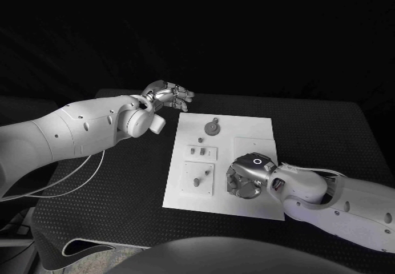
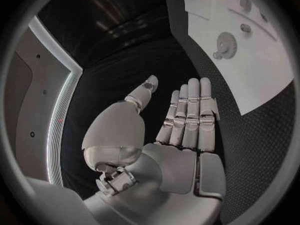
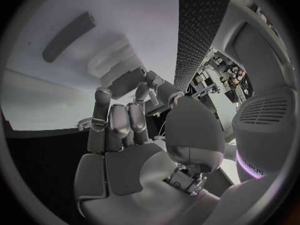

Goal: Assemble the parts on the task board

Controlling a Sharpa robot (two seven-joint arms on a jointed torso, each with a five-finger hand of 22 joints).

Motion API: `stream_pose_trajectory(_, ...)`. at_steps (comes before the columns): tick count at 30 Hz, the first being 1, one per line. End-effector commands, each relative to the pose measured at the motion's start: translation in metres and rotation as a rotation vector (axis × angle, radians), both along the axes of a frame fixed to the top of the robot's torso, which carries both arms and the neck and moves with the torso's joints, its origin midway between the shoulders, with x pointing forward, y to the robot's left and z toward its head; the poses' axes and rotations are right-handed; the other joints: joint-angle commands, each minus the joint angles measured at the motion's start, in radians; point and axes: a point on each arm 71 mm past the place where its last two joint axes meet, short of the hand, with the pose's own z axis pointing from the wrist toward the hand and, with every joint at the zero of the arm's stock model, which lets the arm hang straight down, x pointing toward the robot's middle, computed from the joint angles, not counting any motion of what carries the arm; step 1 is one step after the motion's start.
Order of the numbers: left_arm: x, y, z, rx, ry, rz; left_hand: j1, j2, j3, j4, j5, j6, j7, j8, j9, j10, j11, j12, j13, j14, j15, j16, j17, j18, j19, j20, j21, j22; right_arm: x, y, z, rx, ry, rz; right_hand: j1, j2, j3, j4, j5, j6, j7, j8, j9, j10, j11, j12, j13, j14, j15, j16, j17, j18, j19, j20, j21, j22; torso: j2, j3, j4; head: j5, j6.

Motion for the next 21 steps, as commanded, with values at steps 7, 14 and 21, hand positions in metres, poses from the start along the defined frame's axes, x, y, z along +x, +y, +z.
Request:
stream_pose_trajectory(7, 0.0, -0.002, 0.001, -0.005, 0.002, -0.017, -0.012, -0.002, 0.001, 0.004, -0.005, -0.008, -0.001, 0.005, -0.002, -0.008, 0.001, 0.0, -0.002, 0.0, 0.005, -0.004, 0.002, 0.011, -0.005, 0.0, 0.002, -0.001, 0.007, -0.015, -0.01, -0.024, 0.136, -0.075, -0.047, -0.012, 0.012, 0.071, 0.005, -0.118, 0.071, -0.197, -0.133, -0.174, 0.055, -0.18, -0.176, -0.072, 0.02, -0.023, -0.057, 0.014, -0.037, 0.021, -0.01, 0.022, 0.0, 0.0007, -0.001, -0.003, 0.0)
stream_pose_trajectory(14, 0.0, -0.002, 0.001, -0.004, 0.003, -0.017, -0.014, -0.003, 0.001, 0.004, -0.005, -0.012, 0.0, 0.004, -0.003, -0.012, 0.003, -0.002, -0.002, -0.001, 0.006, -0.006, 0.002, 0.011, -0.006, 0.0, 0.002, -0.002, 0.006, -0.016, -0.011, 0.003, 0.177, -0.072, -0.04, -0.018, -0.001, 0.079, 0.005, -0.202, 0.117, -0.307, -0.252, -0.197, 0.096, -0.185, -0.178, -0.094, 0.056, -0.026, -0.057, 0.014, -0.06, 0.034, -0.011, 0.02, 0.0, 0.0014, -0.0004, -0.005, 0.0)
stream_pose_trajectory(21, 0.0, -0.002, 0.001, -0.004, 0.004, -0.017, -0.015, -0.003, 0.001, 0.004, -0.005, -0.013, 0.0, 0.004, -0.004, -0.013, 0.003, -0.002, -0.003, -0.002, 0.006, -0.006, 0.003, 0.01, -0.007, 0.0, 0.002, -0.002, 0.007, -0.022, -0.011, 0.011, 0.188, -0.082, -0.031, -0.029, -0.003, 0.078, 0.005, -0.233, 0.134, -0.334, -0.29, -0.21, 0.113, -0.183, -0.176, -0.101, 0.072, -0.026, -0.056, 0.014, -0.066, 0.038, -0.012, 0.02, 0.0, 0.0015, -0.0002, -0.005, 0.0)
